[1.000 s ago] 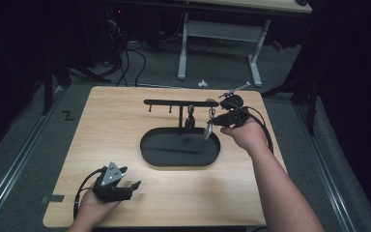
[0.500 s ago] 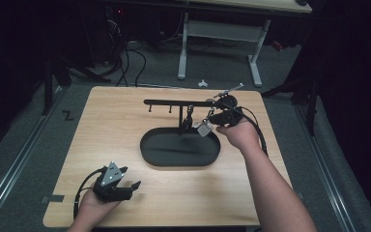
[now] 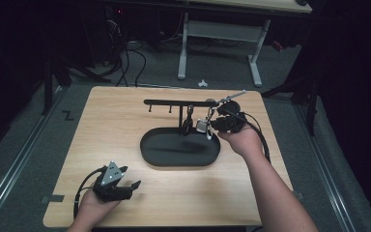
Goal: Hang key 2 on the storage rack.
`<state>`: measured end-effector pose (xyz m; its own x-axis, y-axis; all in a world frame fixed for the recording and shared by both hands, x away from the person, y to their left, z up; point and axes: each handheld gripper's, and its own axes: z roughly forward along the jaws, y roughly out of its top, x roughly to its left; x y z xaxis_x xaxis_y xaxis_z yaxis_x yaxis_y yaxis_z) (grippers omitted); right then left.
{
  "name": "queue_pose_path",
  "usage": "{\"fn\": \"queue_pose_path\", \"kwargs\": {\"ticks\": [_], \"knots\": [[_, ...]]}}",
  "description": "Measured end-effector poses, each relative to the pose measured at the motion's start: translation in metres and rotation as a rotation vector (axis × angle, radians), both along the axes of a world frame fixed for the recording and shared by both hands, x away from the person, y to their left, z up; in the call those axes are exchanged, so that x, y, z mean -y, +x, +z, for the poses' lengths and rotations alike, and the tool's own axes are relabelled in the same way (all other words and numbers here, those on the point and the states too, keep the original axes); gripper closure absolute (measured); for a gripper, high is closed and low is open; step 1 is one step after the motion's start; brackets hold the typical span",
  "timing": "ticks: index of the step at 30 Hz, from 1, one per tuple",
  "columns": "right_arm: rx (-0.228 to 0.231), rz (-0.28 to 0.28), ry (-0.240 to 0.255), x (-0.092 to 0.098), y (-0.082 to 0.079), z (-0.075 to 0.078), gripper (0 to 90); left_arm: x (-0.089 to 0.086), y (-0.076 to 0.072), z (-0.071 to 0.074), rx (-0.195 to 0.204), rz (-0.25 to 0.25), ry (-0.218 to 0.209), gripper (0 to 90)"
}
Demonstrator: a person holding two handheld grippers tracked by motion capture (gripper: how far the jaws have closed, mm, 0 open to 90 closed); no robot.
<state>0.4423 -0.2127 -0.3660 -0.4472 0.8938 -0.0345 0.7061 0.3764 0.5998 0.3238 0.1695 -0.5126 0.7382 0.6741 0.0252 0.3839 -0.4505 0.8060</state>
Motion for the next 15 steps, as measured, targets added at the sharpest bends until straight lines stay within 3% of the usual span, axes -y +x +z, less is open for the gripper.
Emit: {"fn": "queue_pose_path", "kwargs": {"ticks": [7, 10, 15], "knots": [[0.005, -0.001, -0.008, 0.009, -0.021, -0.019, 55.4, 0.002, 0.000, 0.000, -0.003, 0.001, 0.010, 28.0], [0.025, -0.019, -0.018, 0.013, -0.036, -0.037, 50.2, 0.001, 0.001, -0.001, -0.007, 0.006, 0.012, 27.9], [0.061, -0.050, 0.013, 0.019, -0.054, -0.061, 45.9, -0.001, 0.002, -0.001, 0.000, 0.023, 0.009, 27.5]]}}
